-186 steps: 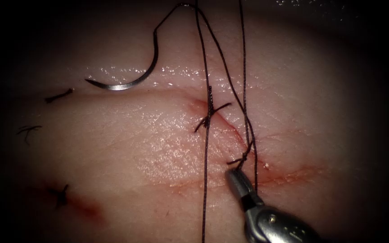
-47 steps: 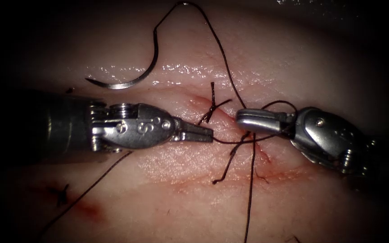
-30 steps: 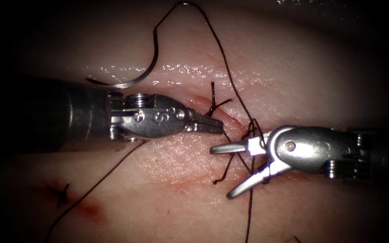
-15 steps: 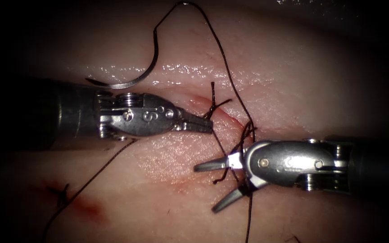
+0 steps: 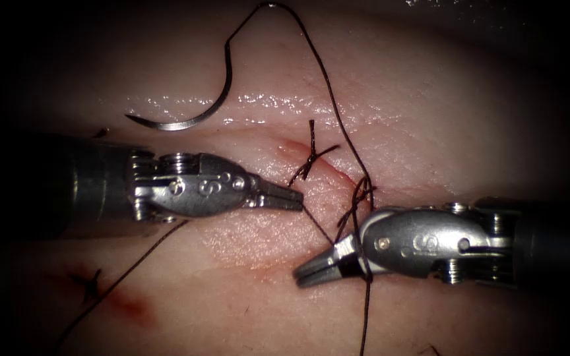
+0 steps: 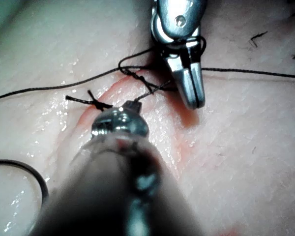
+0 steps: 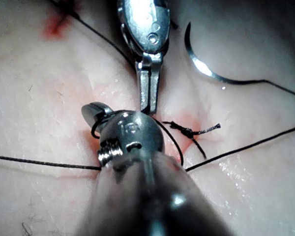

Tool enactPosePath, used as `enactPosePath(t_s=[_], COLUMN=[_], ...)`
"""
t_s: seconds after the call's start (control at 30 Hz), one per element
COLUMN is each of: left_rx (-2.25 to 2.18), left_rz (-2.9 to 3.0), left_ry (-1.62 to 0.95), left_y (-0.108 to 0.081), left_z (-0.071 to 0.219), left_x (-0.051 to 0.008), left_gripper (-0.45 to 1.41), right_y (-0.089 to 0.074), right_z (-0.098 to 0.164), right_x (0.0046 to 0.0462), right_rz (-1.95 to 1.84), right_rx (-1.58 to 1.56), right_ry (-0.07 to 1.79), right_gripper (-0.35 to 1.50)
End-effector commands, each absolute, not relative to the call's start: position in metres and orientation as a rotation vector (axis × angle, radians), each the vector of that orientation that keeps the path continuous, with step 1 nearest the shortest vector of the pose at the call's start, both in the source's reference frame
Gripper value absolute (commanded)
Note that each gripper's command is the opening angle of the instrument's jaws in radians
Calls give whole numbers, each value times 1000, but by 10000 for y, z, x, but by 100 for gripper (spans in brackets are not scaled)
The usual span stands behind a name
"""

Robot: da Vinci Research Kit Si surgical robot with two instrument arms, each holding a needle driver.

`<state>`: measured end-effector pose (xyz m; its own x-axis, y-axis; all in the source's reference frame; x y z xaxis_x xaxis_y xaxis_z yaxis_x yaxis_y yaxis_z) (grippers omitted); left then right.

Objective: Wound Closure

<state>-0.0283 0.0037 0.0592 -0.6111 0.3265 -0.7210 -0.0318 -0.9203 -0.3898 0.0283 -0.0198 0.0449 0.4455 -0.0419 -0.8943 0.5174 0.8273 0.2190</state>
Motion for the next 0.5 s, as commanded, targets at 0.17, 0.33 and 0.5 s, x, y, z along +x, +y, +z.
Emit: enactPosePath(t_s=[0.17,0.33,0.5], left_rx=[-1254,-1232,-1207], left_rz=[2636,2666,2670], left_ry=[-468,-445,-449], left_y=[-7,-60,-87], left_z=[584,568,543], left_x=[-274,-247,-225], left_gripper=[-45,-45,-45], right_y=[-158,-133,-124], right_z=[450,468,474], right_x=[270,246,236], right_rz=[-269,-224,-218], right_rx=[481,472,469], right_ry=[1145,1222,1230], right_gripper=[-35,-35,-35])
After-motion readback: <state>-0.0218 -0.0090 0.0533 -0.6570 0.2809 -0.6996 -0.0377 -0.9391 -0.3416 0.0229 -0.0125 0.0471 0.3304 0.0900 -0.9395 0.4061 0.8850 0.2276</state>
